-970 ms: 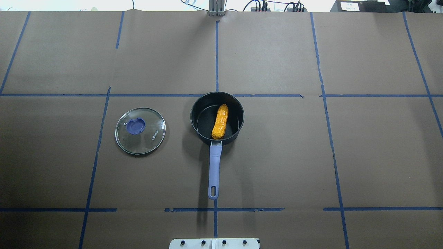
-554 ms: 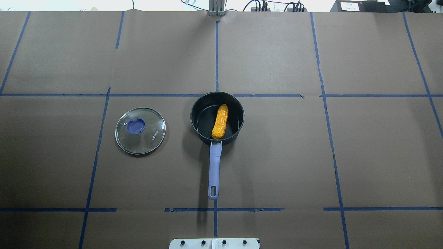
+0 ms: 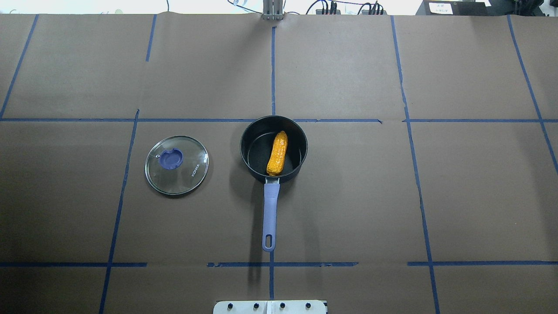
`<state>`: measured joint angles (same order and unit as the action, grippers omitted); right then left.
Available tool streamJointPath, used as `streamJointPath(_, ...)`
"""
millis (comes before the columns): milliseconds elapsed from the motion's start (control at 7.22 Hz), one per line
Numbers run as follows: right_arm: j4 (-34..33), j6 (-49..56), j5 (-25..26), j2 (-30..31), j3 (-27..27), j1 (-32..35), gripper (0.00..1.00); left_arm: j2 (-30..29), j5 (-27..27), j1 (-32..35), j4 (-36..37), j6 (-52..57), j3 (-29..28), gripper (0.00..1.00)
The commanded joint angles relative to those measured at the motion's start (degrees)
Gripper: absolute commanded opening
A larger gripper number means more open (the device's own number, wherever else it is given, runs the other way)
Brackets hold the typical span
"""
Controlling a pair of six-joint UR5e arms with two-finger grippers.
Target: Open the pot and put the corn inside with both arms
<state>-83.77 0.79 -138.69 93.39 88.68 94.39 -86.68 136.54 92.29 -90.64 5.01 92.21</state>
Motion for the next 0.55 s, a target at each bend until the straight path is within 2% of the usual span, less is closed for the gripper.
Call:
streamJointPath(0, 0.0, 0.0, 0.0, 0.0, 0.1, -0.1, 1.00, -0.1, 0.0, 0.0, -0.1, 0.0, 0.0, 1.00)
streamJointPath(416, 0.0, 0.0, 0.1, -0.1, 0.1, -0.1, 1.00, -0.1, 0.0, 0.0, -0.1, 0.0, 0.0, 1.00)
